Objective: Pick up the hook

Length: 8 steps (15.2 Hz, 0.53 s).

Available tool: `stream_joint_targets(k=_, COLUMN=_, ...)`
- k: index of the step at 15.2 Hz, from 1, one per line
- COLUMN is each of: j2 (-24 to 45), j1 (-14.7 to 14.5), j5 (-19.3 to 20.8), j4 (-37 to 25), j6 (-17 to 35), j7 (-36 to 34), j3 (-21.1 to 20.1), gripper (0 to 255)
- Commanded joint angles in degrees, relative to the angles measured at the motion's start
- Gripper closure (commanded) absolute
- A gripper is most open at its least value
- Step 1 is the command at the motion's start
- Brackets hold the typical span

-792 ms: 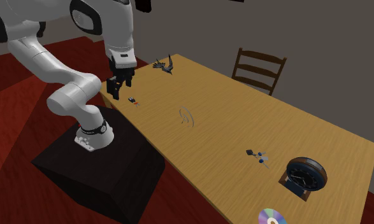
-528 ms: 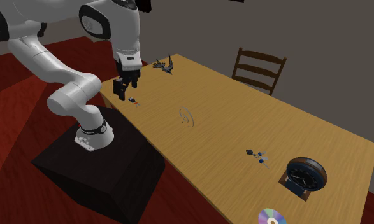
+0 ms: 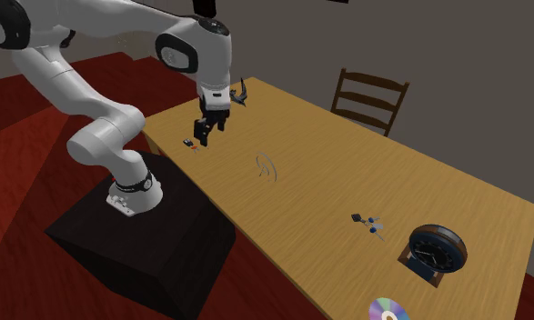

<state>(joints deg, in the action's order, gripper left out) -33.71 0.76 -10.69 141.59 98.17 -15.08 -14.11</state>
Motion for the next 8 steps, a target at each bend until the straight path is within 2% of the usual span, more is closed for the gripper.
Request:
stream_joint_targets(k=1, j2=2.7, j1=-0.1, j5=-1.4, j4=0.1, j6=3.7, j7=-3.8, j3=-2.3, gripper=0)
stream_joint_targets(k=8, j2=16.3, j1=0.9, j5=-2.2, j4=-4.0, j6=15.6, j7=-16.5, j3=-9.3, gripper=0)
